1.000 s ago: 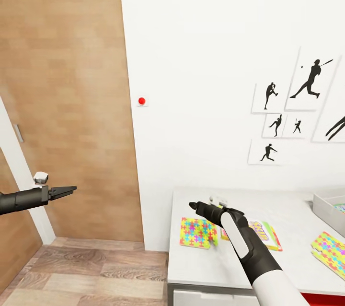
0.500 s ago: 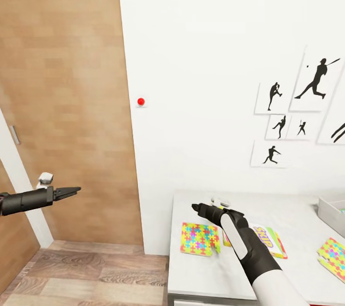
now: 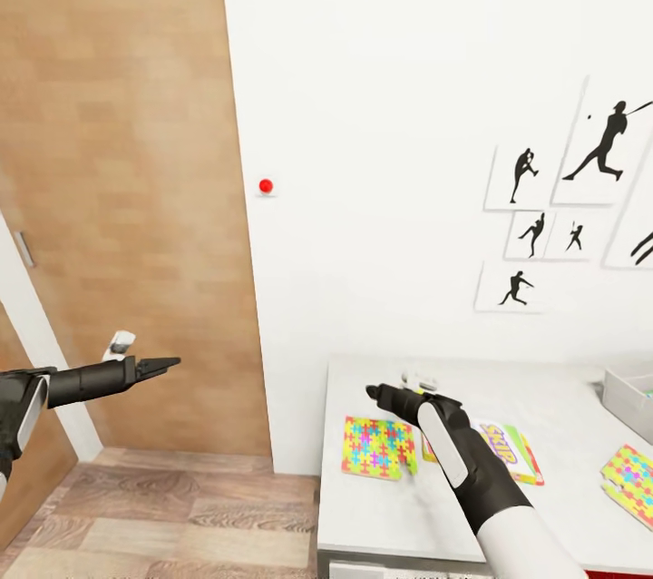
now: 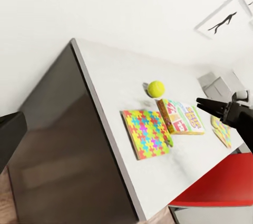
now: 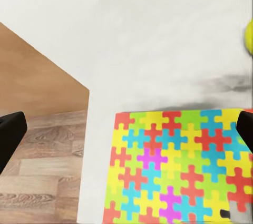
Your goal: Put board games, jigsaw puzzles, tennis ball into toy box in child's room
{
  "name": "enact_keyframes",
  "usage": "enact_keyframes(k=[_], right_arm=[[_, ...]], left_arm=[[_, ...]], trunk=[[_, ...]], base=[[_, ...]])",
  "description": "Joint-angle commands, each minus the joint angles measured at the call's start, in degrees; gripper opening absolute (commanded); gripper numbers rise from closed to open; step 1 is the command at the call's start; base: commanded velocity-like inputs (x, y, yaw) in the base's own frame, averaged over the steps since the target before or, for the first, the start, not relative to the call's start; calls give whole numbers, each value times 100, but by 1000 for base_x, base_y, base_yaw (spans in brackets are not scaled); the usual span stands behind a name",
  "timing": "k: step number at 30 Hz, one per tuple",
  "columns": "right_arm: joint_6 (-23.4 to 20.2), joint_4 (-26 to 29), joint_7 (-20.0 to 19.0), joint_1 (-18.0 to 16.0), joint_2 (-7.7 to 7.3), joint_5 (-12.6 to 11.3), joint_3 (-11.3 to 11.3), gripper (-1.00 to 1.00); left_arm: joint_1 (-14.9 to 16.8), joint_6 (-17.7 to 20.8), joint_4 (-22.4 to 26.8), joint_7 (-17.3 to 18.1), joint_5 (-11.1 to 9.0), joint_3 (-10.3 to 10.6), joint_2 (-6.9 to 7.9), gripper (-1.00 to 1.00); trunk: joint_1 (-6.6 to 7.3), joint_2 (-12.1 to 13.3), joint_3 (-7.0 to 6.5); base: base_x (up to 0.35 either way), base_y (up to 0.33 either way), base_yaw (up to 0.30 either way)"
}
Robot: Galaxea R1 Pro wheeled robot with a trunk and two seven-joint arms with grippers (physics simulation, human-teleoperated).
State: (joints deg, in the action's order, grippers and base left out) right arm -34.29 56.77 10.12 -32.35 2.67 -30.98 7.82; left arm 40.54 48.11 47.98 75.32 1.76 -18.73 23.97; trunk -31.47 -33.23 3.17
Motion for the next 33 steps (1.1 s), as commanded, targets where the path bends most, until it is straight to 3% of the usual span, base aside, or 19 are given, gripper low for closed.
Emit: enact_keyframes(k=[1,10,21,26,33], right_arm=[[5,-58,70,-21,-3,-60,7,100],[379,-600,147,-227,-11,56,9,100],[490,-800,161,-261,-18,131,9,100],[672,-821,163,-259,-113,128,9,100],[755,-889,163,-257,-133,132,9,100]], left_arm=[[6,59,1,25,18,-9,-6,100],[6,58,1,10,9,-8,-15,100],[7,58,1,8,9,-8,-17,100],[6,58,1,7,9,-8,-45,100],[6,58,1,3,10,-8,-58,100]], trunk=[[-2,-11,21],[-2,-11,106],[-2,-11,210],[-2,-11,257],[-2,-11,323]], base=[[0,0,0],[0,0,0],[0,0,0],[0,0,0],[0,0,0]])
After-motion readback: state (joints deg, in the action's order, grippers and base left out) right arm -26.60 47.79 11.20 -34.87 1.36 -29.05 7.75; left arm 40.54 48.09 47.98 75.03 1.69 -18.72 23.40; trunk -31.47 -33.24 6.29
